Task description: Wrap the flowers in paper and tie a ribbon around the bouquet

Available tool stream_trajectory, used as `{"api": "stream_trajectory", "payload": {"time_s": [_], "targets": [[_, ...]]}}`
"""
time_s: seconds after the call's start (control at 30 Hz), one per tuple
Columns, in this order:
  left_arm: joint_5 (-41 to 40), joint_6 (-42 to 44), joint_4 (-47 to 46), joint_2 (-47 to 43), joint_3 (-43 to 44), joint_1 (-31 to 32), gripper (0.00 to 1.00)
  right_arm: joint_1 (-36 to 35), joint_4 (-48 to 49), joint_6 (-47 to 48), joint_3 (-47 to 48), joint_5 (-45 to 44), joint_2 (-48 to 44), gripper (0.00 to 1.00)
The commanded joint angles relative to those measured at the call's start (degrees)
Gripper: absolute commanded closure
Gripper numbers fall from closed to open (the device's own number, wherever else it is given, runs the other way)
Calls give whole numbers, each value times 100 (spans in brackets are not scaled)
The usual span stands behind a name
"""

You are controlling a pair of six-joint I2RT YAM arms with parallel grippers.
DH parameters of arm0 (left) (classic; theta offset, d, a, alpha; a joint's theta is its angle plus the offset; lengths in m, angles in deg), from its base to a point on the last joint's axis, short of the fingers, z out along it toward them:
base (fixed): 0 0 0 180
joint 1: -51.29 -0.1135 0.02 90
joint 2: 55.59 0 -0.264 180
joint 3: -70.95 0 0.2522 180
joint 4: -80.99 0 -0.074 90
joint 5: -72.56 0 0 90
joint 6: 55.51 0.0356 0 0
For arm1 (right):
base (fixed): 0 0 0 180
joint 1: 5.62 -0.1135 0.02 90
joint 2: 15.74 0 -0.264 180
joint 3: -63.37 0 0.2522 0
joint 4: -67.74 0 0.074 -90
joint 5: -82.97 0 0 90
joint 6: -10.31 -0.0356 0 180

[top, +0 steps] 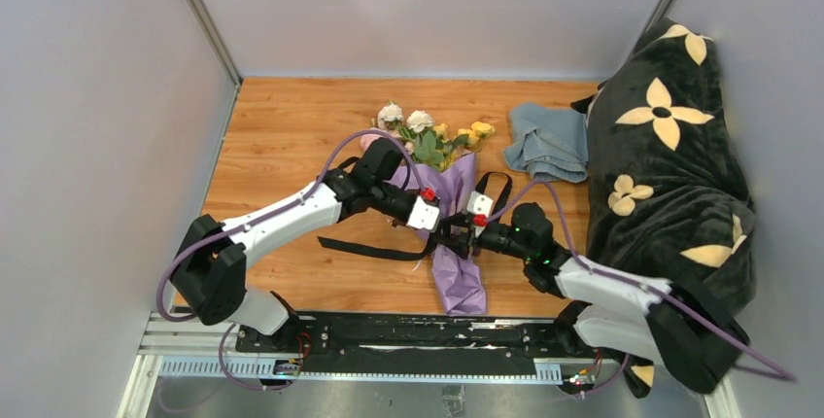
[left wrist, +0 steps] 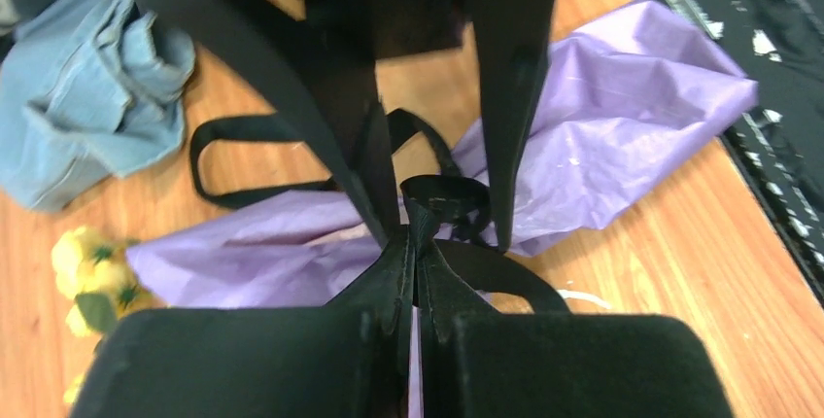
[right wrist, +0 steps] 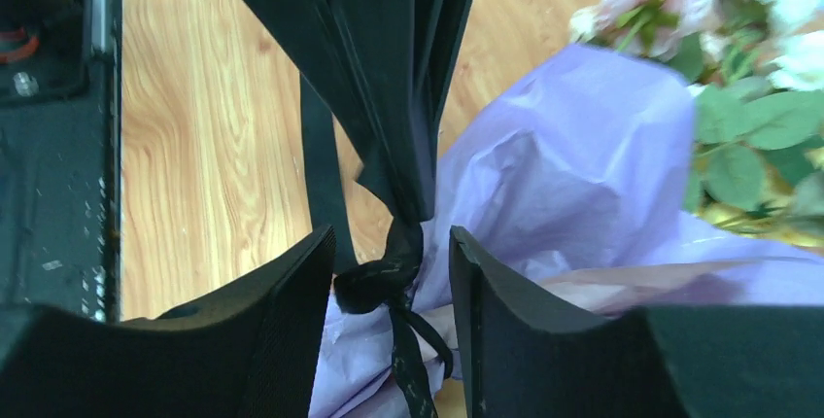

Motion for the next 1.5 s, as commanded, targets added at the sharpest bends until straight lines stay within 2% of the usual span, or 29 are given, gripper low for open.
{"api": "stream_trajectory", "payload": {"time_s": [0.0,0.03,0.13,0.2,0.27,0.37,0.43,0.5,0.6,0.77,1.17,1.4,1.47], "targets": [[-693,-1128,-1339,-243,-331,11,100,49,-2789,-647,489,-806,-1581,47],[-681,-1133,-1324,-240,-381,-3,100,50,-3805,-749,759,-1061,-2088,47],[-658,-1096,-1332,-236,-519,-22,100,56,-5368,-1237,1371,-1576,-2915,45],[-686,-1095,-1508,-268,-663,-23,100,82,-6247,-1692,1753,-2320,-3154,42],[-728,-1272,-1806,-341,-773,-23,100,247,-6959,-2029,2258,-3031,-2950,38],[-690,-1776,-2086,-459,-734,-23,100,1139,-7935,-2435,3190,-3890,-1637,39],[-573,-1741,-2028,-561,-746,-23,100,1939,-7996,-2554,3569,-3690,-609,41],[-579,-1782,-2048,-655,-820,-23,100,2406,-7807,-2480,3838,-3629,338,43],[-502,-1760,-1968,-705,-915,-10,100,2662,-7425,-2350,4134,-3783,1434,43],[-382,-1881,-1918,-711,-924,29,100,2700,-7082,-2221,4529,-3519,2802,43],[-382,-2714,-2892,-698,-1333,285,100,2737,-6457,-2251,4638,-3165,3669,44],[-434,-2751,-2903,-716,-1344,285,100,2690,-7055,-2006,5082,-3236,3136,47],[-438,-2693,-2903,-715,-1353,285,100,2686,-6947,-1918,5047,-3406,2882,45]]}}
